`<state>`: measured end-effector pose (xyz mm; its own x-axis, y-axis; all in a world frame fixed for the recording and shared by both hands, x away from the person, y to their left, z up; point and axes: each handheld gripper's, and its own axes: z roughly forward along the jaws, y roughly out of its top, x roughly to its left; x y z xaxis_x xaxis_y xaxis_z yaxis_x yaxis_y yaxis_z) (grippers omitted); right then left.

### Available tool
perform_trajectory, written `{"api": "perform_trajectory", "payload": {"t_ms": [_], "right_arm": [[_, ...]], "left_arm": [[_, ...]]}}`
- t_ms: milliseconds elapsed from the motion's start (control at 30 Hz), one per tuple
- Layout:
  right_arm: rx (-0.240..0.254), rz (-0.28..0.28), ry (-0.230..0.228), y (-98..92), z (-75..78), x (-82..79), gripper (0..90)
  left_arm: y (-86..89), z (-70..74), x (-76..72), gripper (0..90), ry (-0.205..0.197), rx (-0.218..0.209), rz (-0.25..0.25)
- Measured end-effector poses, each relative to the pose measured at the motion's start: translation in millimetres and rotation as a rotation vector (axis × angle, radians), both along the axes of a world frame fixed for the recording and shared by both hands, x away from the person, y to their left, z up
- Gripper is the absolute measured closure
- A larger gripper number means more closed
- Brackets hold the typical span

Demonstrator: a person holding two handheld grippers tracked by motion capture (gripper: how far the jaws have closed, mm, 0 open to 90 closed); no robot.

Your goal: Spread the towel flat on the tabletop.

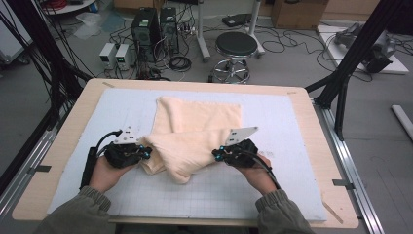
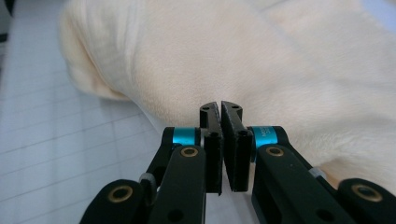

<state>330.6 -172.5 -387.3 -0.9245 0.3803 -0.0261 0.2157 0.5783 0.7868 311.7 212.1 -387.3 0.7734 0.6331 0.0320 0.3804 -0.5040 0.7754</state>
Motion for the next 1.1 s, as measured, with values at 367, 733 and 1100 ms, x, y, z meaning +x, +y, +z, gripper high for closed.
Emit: {"api": "perform_trajectory", "payload": {"t_ms": [367,733,1100], "right_arm": [[0.050,-0.010,-0.085,-32.8,61.7,-25.2,87.7],[-0.070,-0.227,0.076,-30.8,-0.1,71.3,87.1],[0.024,-0.207,0.042,-42.1,12.4,60.3,69.6]], "left_arm": [[-1.6,54.8,-24.6,86.1,-0.061,-0.040,-0.147],[3.0,-5.3,60.7,85.8,0.076,0.005,0.065],[15.0,10.8,47.8,65.9,0.046,-0.082,0.037]]}}
